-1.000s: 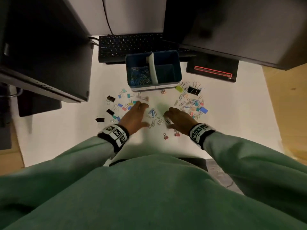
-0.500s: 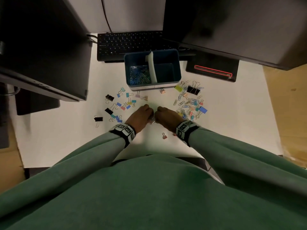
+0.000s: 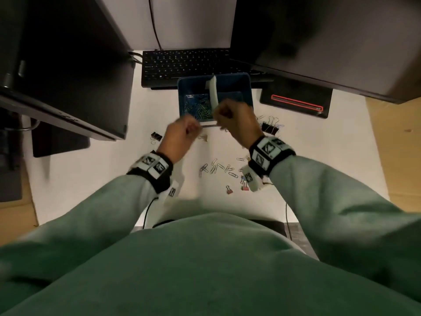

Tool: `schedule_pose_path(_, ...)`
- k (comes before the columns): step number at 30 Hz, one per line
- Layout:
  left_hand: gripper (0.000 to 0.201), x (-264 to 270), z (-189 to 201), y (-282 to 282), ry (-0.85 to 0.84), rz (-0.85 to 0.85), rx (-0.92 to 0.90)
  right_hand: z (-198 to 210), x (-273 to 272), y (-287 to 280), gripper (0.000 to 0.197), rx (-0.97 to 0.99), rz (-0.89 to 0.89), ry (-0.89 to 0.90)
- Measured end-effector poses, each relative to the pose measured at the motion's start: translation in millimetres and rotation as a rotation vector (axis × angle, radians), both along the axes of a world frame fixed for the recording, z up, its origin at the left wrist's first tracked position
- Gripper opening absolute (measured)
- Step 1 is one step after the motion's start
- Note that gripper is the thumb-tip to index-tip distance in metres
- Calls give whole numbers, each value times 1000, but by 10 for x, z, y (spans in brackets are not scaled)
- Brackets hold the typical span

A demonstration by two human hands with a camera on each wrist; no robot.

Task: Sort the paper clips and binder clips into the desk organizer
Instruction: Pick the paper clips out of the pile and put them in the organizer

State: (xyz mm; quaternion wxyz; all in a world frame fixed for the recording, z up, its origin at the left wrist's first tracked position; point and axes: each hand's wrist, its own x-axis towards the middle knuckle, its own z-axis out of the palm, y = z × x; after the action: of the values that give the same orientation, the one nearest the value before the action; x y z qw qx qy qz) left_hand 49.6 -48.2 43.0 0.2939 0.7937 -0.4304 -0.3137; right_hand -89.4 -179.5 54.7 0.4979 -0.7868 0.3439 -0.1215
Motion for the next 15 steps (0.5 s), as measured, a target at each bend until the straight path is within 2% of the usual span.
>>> schedule_pose_path(2,7,221,140,-230,-39,105,-70,113,278,-130,5,-74,-47,-1)
schedule_pose_path(5,25,428,143,-470,-138,56,-21,122,505,-218,12,-193,58,195)
schedule_pose_path(7,36,389,94,-430,-206,36,-8,47,442,-175,11,-248,119,242)
schedule_pose_path(9,24,225,2,-216,-261,48,-55,-74,176,-65,9,-306,171,275)
schedule_pose_path(11,17,14,-200,88,-253,-56,54,-282,-221,110,24,-309,292,407)
schedule_pose_path(13,24,-195,-409,356,-196,-214,282,-487,-615,308,48,-277,463,561)
schedule_pose_path(15,39,-308,-588,497,-147,-329,401,-687,-857,452,59,-302,585,621)
